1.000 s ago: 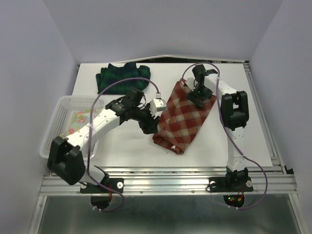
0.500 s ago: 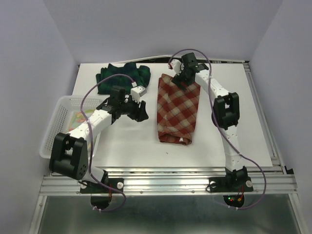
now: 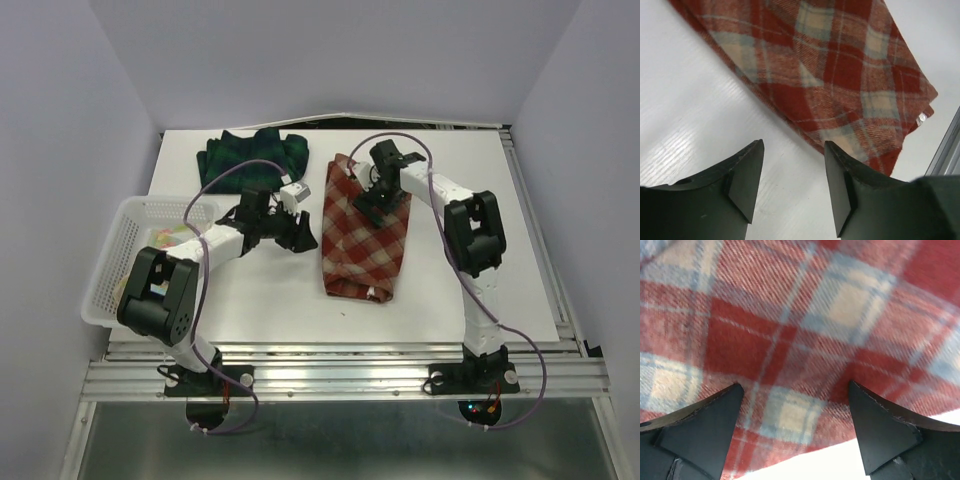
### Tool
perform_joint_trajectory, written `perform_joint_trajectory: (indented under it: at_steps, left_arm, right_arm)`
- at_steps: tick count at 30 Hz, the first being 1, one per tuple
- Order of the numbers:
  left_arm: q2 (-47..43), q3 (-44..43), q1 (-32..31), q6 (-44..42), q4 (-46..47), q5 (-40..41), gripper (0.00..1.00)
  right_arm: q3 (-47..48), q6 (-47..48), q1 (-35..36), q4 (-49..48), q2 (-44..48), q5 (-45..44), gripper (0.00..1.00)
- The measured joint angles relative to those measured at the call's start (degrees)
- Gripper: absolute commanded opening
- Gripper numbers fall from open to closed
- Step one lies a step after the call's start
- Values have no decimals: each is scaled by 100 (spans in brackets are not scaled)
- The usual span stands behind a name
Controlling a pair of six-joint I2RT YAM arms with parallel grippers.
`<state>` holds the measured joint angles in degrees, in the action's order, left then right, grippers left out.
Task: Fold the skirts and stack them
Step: Fold the skirt
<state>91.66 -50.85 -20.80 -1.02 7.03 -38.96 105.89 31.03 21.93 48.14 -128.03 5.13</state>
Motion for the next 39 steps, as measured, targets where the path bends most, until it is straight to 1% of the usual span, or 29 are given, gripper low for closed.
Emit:
perform_joint_trajectory:
  at_steps: [1, 3, 4, 6, 7, 11, 12, 15, 19, 22, 26, 27, 28, 29, 33, 39]
  left_arm:
    - [-92, 35, -70, -179, -15, 35, 66]
    - [-479, 118, -393, -1034, -210, 227, 69]
    - [-654, 122, -544, -1169, -260, 267, 69]
    - [-1036, 122, -931, -1976, -476, 516, 70]
    - [-1161, 122, -1071, -2312, -579, 610, 80]
    - [-1390, 122, -1519, -3512, -992, 1038, 82]
    - [-1390, 122, -1565, -3657, -1029, 1102, 82]
    - [-1390, 168, -1969, -4415, -1239, 1558, 84]
    - [-1388, 378, -2415, -5158, -1228, 1969, 85]
    - [-1386, 645, -2573, -5641, -1115, 2247, 86]
    - [-1384, 1040, -2651, -6269, -741, 2594, 88]
    - [-1384, 1147, -2669, -6472, -601, 2686, 88]
    - [-1384, 1261, -2695, -6651, -487, 2745, 97]
    - [-1384, 1349, -2721, -6800, -385, 2791, 99]
    - [-1384, 1663, -2874, -7359, -136, 2885, 99]
    - [-1381, 1858, -3224, -7698, 138, 2916, 99]
  right_arm:
    - [-155, -4, -11, -4, 66, 61, 92]
    - [-422, -50, -33, -63, 170, 201, 95]
    - [-509, -50, -35, -92, 223, 232, 95]
    - [-595, -68, -35, -149, 291, 254, 95]
    - [-610, -83, -37, -175, 302, 264, 95]
    - [-610, -243, -37, -114, 378, 476, 95]
    - [-610, -289, -37, -74, 437, 555, 95]
    - [-660, -531, -37, 66, 658, 931, 92]
    - [-1067, -940, -20, 136, 1333, 1681, 89]
    - [-1401, -1198, -4, 160, 1650, 2288, 88]
    - [-1840, -1449, 35, 162, 1635, 3080, 86]
    - [-1888, -1464, 46, 155, 1611, 3150, 86]
    - [-1974, -1484, 50, 151, 1587, 3261, 86]
    - [-2061, -1499, 61, 131, 1519, 3364, 85]
    - [-2376, -1513, 66, 44, 1169, 3593, 84]
    - [-2402, -1554, 59, -22, 1097, 3753, 84]
